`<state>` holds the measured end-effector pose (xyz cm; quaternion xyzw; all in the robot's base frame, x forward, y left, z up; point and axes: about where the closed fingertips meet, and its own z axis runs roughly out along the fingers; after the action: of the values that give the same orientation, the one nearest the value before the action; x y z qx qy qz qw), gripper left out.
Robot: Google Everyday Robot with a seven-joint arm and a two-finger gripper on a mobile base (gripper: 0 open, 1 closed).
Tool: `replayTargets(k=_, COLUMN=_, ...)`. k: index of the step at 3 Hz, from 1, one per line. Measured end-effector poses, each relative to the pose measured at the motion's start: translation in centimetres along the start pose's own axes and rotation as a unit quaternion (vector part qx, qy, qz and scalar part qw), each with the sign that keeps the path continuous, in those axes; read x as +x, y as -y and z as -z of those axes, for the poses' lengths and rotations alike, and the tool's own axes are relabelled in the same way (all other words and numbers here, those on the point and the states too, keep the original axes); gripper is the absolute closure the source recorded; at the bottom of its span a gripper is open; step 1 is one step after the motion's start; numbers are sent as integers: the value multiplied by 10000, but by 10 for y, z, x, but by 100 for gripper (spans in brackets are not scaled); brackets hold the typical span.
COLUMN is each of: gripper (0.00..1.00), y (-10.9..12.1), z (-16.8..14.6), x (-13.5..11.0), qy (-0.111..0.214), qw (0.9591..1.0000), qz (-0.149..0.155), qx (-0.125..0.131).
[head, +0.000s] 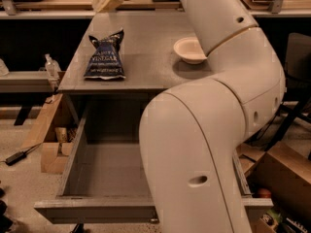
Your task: Pick blue chip bag from top drawer and place on counter
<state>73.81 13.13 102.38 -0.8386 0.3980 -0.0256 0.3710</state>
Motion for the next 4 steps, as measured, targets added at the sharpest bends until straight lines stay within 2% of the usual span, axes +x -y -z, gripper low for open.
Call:
replayTargets(k=3, gripper=4, y=-1, z=-13, x=-2, qy=43, qw=10000, qz=3, qx=-50)
replayTargets(k=4, gripper=0, y=-1, z=-15, x=-2, qy=50, qw=10000, qz=3, qx=-59)
